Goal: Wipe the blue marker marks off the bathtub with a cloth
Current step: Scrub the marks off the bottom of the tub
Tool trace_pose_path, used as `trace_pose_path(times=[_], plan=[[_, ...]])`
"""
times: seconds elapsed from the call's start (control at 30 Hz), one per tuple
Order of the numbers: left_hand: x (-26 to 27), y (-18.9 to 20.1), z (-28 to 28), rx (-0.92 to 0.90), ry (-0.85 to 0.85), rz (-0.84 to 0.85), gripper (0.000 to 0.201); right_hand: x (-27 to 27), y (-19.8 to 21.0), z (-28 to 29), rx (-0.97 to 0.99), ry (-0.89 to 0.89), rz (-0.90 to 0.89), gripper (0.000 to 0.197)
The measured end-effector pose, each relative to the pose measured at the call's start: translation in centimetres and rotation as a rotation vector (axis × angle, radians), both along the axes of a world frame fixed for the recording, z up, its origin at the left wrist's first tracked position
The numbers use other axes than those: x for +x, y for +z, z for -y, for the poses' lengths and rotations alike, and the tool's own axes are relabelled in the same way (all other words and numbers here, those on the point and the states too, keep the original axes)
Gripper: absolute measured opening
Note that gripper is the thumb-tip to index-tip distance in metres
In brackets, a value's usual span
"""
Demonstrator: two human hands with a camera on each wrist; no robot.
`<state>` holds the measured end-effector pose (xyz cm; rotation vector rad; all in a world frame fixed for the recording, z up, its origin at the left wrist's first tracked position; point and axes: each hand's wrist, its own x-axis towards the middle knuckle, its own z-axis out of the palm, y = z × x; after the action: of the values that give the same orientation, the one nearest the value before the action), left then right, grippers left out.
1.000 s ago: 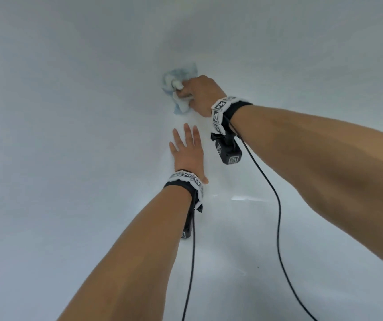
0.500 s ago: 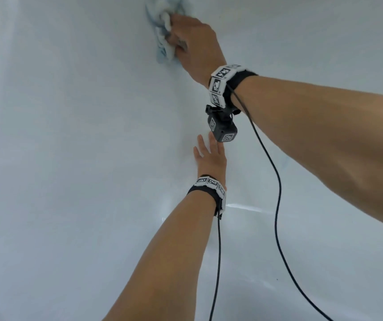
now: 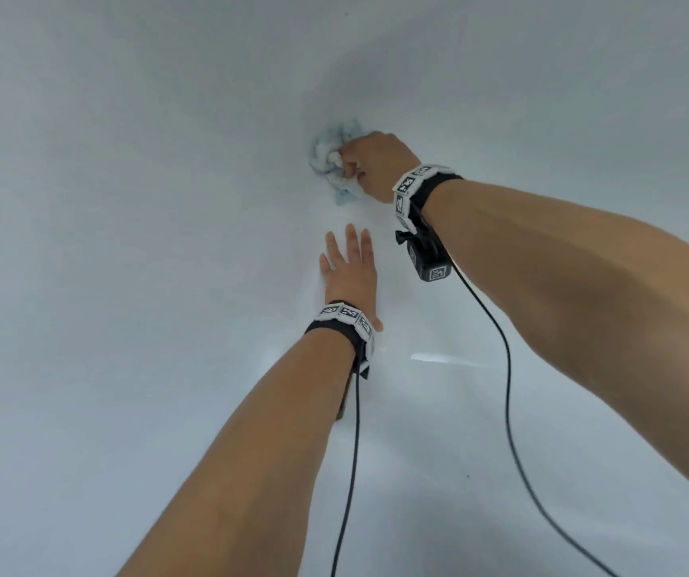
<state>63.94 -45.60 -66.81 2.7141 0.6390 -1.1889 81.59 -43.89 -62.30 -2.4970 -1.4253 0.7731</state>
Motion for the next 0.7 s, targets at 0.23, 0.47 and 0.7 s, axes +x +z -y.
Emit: trace_pose_path(times=[0.23,0.47,0.7], plan=[[0.5,1.2,0.4,0.025,-0.016,-0.064,0.158,-3.1,-2.6,12.2,-0.009,-0.164,-0.099,0.026],[3.4,3.1,-0.3,-0.008,-0.004,-0.144,0.127,0.0,1.1,17.0,-0.071,-0.019,-0.092,0.019],[4.0,2.8,3.9,-0.088,-0.211,0.031,0.136,12.7,2.7,20.4,0.081,-0.327,0.11,0.016]])
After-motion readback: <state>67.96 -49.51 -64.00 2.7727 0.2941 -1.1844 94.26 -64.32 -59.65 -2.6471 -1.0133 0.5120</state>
